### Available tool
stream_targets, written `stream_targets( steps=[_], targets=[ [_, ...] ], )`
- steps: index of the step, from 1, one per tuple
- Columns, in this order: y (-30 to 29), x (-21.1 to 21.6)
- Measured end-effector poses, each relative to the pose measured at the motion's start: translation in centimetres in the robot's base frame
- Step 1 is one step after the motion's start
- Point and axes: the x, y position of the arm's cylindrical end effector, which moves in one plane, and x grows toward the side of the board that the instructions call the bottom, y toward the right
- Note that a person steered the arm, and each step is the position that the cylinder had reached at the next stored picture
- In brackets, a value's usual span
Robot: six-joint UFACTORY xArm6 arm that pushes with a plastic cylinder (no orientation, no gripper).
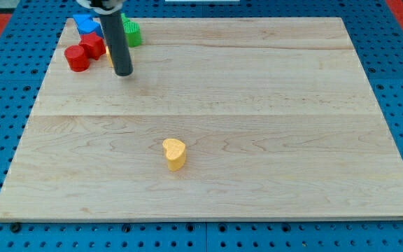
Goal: Push yellow heart below yellow hexagon
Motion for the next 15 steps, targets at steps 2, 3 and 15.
stream_targets(
  steps=[2, 3, 15],
  targets=[
    [6.5, 0.9],
    [17.7, 8.7],
    [1.9, 8.8]
  ],
)
